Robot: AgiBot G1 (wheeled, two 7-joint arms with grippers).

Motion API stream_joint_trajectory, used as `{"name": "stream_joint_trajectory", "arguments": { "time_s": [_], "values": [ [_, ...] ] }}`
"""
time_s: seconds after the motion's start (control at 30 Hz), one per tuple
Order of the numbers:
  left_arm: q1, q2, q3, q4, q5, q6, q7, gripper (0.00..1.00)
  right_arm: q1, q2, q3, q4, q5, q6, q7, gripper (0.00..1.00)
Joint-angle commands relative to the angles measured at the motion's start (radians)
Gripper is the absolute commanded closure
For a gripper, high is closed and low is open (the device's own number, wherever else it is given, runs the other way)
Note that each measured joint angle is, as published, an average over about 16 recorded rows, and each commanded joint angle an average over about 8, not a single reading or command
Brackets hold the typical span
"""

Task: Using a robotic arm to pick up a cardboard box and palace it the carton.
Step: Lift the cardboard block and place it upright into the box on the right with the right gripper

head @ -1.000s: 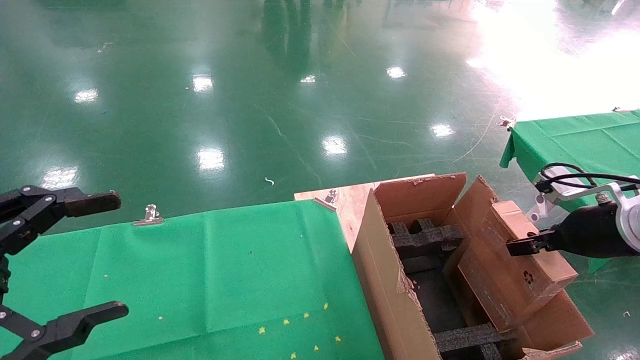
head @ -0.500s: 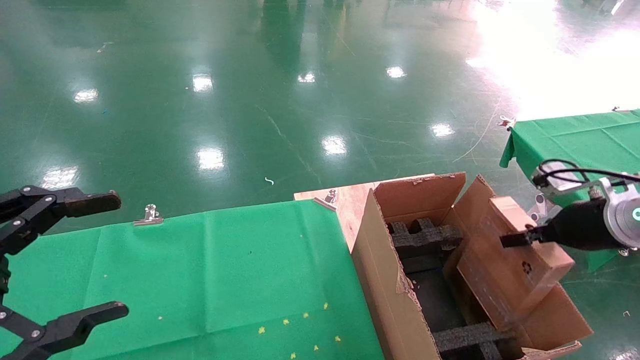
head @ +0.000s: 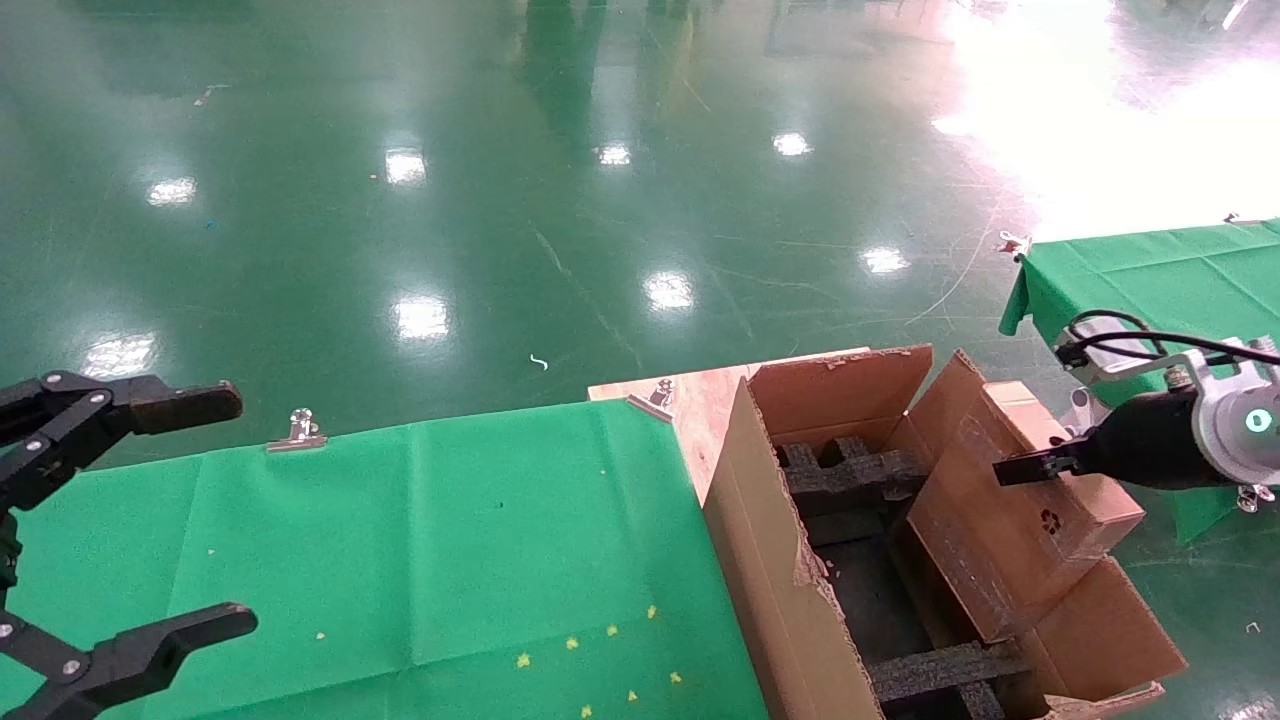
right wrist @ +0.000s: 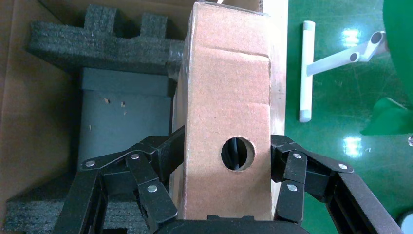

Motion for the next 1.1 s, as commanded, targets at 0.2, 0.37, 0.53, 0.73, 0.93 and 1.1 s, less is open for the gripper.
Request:
{"name": "stream_joint_trajectory", "arguments": {
  "time_s": [0.2, 0.37, 0.53, 0.73, 0.93, 1.1],
  "values": [
    [0.000, 0.000, 0.000, 0.000, 0.000, 0.000, 0.000, 0.00, -0.050, -0.021, -0.018, -0.005, -0.011, 0.048, 0.022, 1.00],
    [0.000, 0.000, 0.000, 0.000, 0.000, 0.000, 0.000, 0.00, -0.092, -0.045, -0.032, -0.012, -0.025, 0.090, 0.044, 1.00],
    [0.000, 0.000, 0.000, 0.000, 0.000, 0.000, 0.000, 0.00, -0.133, -0.070, -0.045, -0.024, -0.037, 0.125, 0.068, 1.00],
    [0.000, 0.000, 0.000, 0.000, 0.000, 0.000, 0.000, 0.00, -0.176, -0.098, -0.055, -0.041, -0.040, 0.159, 0.091, 1.00],
    [0.000, 0.000, 0.000, 0.000, 0.000, 0.000, 0.000, 0.00, -0.221, -0.125, -0.063, -0.061, -0.036, 0.189, 0.103, 1.00],
    [0.000, 0.000, 0.000, 0.000, 0.000, 0.000, 0.000, 0.00, -0.263, -0.151, -0.070, -0.085, -0.030, 0.212, 0.106, 1.00]
  ]
}}
